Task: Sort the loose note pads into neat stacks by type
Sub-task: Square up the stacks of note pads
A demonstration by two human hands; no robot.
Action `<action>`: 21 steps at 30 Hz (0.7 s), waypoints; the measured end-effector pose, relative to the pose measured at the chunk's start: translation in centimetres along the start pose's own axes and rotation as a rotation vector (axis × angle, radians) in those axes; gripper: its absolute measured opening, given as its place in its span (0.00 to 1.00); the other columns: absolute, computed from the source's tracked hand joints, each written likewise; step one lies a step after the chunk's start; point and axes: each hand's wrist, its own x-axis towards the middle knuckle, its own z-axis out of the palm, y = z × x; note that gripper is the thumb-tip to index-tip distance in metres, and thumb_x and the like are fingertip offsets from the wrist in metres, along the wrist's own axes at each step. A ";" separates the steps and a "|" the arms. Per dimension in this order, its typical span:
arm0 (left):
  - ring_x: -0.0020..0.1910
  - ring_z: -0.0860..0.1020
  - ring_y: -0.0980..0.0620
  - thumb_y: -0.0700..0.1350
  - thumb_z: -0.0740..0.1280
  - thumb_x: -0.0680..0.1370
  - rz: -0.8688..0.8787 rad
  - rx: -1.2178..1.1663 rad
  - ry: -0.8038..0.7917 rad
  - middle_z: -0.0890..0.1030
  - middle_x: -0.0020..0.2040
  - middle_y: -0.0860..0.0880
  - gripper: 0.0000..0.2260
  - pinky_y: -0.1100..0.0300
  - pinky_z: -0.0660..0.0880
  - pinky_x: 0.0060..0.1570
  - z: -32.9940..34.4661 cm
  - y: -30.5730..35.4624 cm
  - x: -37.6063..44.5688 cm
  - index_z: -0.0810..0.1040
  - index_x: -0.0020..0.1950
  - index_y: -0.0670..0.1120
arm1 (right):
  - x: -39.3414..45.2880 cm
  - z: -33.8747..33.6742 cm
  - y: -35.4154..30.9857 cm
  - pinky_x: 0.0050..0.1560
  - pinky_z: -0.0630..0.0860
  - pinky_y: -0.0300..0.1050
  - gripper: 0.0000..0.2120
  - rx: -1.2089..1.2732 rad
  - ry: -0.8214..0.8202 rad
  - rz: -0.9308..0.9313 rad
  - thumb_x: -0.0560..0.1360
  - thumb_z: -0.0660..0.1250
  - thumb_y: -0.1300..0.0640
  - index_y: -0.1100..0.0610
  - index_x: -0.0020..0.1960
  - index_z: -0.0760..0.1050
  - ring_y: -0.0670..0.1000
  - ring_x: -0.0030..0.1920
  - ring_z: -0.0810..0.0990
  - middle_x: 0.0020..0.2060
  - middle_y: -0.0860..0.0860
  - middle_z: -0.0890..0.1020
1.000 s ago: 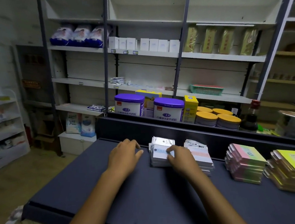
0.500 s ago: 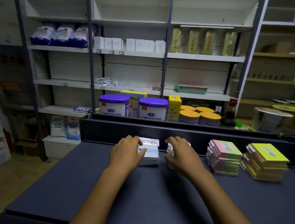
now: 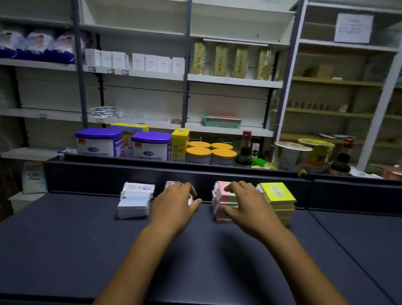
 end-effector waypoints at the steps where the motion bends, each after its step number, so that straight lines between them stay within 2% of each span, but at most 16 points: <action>1: 0.58 0.76 0.53 0.57 0.64 0.78 0.003 -0.003 0.003 0.78 0.56 0.54 0.11 0.55 0.74 0.51 0.3 1.5 -0.2 0.76 0.56 0.54 | -0.6 -0.9 1.3 0.60 0.72 0.48 0.20 0.000 -0.004 0.006 0.76 0.66 0.45 0.49 0.66 0.69 0.50 0.61 0.72 0.59 0.47 0.75; 6: 0.55 0.76 0.52 0.56 0.64 0.79 0.019 -0.038 0.001 0.78 0.54 0.52 0.11 0.52 0.76 0.53 2.3 8.5 -1.3 0.77 0.57 0.52 | -3.6 -4.5 7.4 0.52 0.72 0.44 0.18 0.032 0.013 0.042 0.76 0.67 0.45 0.49 0.63 0.71 0.50 0.60 0.72 0.58 0.46 0.75; 11: 0.53 0.77 0.52 0.56 0.64 0.79 -0.026 -0.092 -0.014 0.78 0.54 0.53 0.11 0.51 0.77 0.52 4.6 13.3 -1.9 0.77 0.56 0.52 | -5.5 -6.3 12.1 0.56 0.75 0.49 0.19 0.021 -0.037 0.060 0.77 0.66 0.44 0.49 0.64 0.70 0.50 0.60 0.73 0.58 0.46 0.75; 17: 0.51 0.79 0.51 0.56 0.65 0.79 -0.101 -0.216 -0.081 0.81 0.53 0.50 0.14 0.49 0.78 0.53 6.8 16.3 -0.3 0.79 0.57 0.48 | -5.4 -6.7 16.3 0.57 0.76 0.49 0.19 0.102 -0.064 0.112 0.77 0.66 0.44 0.49 0.65 0.70 0.48 0.59 0.74 0.58 0.46 0.75; 21: 0.51 0.80 0.48 0.59 0.62 0.80 -0.186 -0.247 -0.169 0.82 0.51 0.48 0.18 0.50 0.78 0.52 8.8 17.2 2.2 0.79 0.56 0.46 | -4.1 -5.7 18.8 0.57 0.77 0.48 0.18 0.227 -0.083 0.197 0.77 0.67 0.44 0.49 0.63 0.71 0.47 0.58 0.76 0.58 0.46 0.76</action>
